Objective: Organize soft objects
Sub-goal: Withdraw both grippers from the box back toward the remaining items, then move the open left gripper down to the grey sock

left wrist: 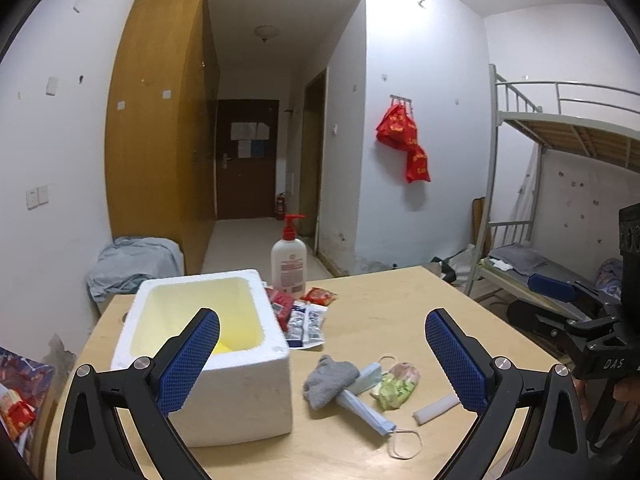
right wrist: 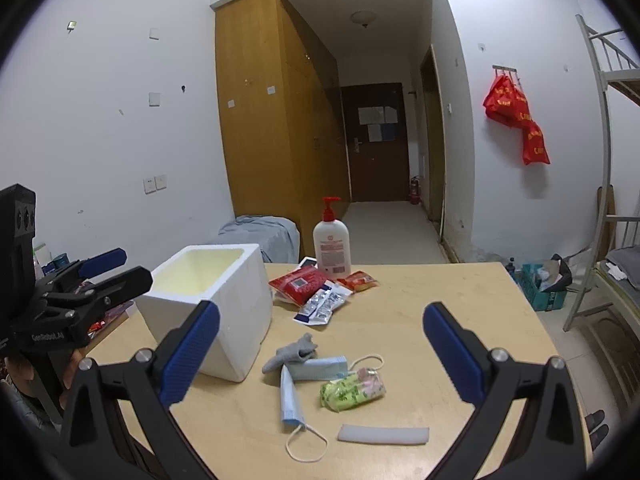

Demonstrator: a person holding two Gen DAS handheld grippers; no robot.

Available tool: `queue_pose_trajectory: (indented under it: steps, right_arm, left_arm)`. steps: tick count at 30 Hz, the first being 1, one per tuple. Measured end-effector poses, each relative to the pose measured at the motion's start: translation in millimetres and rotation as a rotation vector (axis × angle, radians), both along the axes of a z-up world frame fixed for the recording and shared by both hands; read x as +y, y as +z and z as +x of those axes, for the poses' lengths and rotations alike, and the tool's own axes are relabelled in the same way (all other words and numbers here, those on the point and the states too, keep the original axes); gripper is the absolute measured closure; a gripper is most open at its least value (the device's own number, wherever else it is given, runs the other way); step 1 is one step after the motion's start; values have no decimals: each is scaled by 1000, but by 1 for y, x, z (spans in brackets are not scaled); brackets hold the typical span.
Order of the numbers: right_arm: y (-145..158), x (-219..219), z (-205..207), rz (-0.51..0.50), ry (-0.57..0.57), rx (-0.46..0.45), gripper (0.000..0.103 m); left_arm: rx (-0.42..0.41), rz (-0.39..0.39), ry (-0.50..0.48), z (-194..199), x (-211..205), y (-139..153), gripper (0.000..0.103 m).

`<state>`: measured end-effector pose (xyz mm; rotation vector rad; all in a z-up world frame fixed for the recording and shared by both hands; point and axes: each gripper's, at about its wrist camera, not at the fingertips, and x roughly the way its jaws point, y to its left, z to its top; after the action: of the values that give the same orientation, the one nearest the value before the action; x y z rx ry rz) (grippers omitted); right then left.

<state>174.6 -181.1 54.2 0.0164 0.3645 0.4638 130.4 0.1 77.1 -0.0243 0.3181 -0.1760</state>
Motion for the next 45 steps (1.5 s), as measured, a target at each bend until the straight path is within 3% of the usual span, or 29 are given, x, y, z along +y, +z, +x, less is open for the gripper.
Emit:
queue_pose_trajectory:
  steps: [14,21,28,36,45]
  right_arm:
    - [-26,-23,-22,4,-29,31,0]
    - [-46,-22,-32,-51,-47,3,0]
    - [-65,-23,-27,-59,-56,50,0]
    - [-78,-30,-19,-75,-99,90,0]
    - [-97,-47,-1,-58,-124,159,0]
  left_arm:
    - [-41,-6,-83,-20,-29,-43,0]
    - [-10,2,-86,-18,-42,-72,0]
    - [8,-4,-87,-11,-47,-95,0]
    - [5,-39,-129,-1,-44,-105,0]
    - [66,-52,-164,25,-58,-112,0]
